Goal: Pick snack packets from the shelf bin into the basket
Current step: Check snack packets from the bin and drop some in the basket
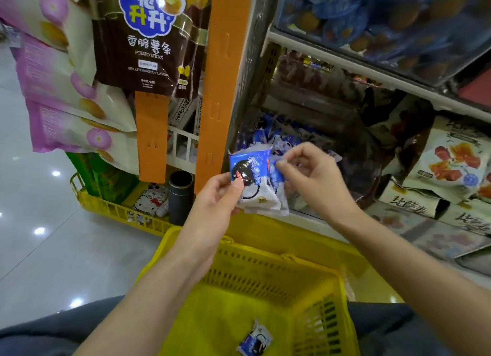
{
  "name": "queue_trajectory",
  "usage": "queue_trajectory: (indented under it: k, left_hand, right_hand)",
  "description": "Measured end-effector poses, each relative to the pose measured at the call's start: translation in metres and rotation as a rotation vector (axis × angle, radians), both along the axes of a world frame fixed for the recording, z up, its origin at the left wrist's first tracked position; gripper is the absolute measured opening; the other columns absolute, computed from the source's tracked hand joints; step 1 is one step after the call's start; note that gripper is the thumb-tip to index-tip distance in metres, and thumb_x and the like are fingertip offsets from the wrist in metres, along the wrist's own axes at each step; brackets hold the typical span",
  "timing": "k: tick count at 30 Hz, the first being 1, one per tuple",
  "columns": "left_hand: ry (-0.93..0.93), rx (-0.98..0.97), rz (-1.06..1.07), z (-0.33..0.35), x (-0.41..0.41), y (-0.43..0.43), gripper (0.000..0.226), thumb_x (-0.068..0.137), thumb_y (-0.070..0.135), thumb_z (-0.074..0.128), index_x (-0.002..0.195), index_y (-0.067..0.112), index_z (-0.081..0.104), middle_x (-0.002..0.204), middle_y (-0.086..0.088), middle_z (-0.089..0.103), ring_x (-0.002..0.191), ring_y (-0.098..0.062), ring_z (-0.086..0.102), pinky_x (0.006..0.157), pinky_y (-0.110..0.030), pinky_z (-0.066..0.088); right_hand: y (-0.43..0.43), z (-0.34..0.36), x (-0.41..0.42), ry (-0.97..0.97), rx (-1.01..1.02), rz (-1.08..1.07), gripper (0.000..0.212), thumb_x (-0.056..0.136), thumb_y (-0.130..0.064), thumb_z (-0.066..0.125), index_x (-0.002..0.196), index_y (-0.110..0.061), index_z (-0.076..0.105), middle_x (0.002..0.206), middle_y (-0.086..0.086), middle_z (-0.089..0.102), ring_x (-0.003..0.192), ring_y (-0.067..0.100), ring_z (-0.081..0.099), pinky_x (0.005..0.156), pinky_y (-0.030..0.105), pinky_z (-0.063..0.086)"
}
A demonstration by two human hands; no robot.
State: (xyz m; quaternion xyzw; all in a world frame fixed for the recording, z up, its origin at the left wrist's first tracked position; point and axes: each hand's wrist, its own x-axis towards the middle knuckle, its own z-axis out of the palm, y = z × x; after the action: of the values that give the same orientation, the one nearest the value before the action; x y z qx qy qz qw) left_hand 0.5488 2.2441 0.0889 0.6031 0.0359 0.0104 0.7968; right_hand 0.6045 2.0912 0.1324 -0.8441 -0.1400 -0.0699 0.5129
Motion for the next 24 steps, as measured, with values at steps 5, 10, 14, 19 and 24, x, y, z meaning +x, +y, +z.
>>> queue_trajectory:
  k: [5, 10, 14, 19, 24]
  left_hand:
    - [0.03, 0.06, -0.046, -0.004, -0.004, -0.008, 0.024, 0.094, 0.03, 0.046, 0.115, 0.022, 0.053, 0.111, 0.002, 0.061, 0.095, 0.004, 0.059, 0.086, -0.016, 0.048]
    - [0.165, -0.166, -0.154, -0.007, 0.001, -0.004, 0.046, 0.085, 0.04, 0.051, 0.124, 0.015, 0.05, 0.112, -0.005, 0.067, 0.103, -0.02, 0.064, 0.093, -0.04, 0.048]
    - [0.156, -0.184, -0.204, -0.007, 0.002, -0.004, 0.054, 0.075, 0.045, 0.059, 0.117, 0.011, 0.057, 0.101, -0.005, 0.071, 0.091, -0.017, 0.069, 0.075, -0.03, 0.056]
    - [0.151, -0.104, -0.035, -0.008, 0.006, -0.007, 0.055, 0.066, 0.045, 0.067, 0.114, 0.02, 0.056, 0.1, -0.002, 0.07, 0.089, -0.015, 0.069, 0.085, -0.039, 0.053]
    - [0.158, -0.154, 0.087, -0.004, 0.014, -0.006, 0.02, 0.093, 0.031, 0.048, 0.109, 0.02, 0.056, 0.099, 0.0, 0.07, 0.091, -0.016, 0.067, 0.092, -0.046, 0.049]
  right_hand:
    - [0.003, -0.01, -0.018, 0.158, 0.159, 0.008, 0.019, 0.09, -0.002, 0.053, 0.077, -0.016, 0.051, 0.073, 0.004, 0.062, 0.056, 0.002, 0.061, 0.052, 0.018, 0.053]
    - [0.003, -0.008, -0.028, 0.35, 0.331, 0.021, 0.014, 0.097, -0.013, 0.042, 0.099, -0.007, 0.055, 0.085, 0.007, 0.067, 0.065, 0.004, 0.066, 0.06, 0.019, 0.056]
    - [0.001, -0.009, -0.034, 0.421, 0.32, 0.101, 0.031, 0.098, -0.027, 0.039, 0.108, -0.007, 0.06, 0.101, 0.007, 0.071, 0.093, 0.015, 0.068, 0.08, 0.024, 0.056]
    - [0.003, -0.006, -0.033, 0.369, 0.194, 0.082, 0.019, 0.093, -0.019, 0.052, 0.099, -0.004, 0.062, 0.092, 0.001, 0.072, 0.081, 0.006, 0.069, 0.066, 0.014, 0.053]
    - [0.007, 0.004, -0.027, 0.265, 0.167, 0.099, 0.009, 0.092, -0.016, 0.054, 0.093, -0.013, 0.062, 0.077, -0.006, 0.074, 0.07, 0.005, 0.069, 0.059, 0.014, 0.052]
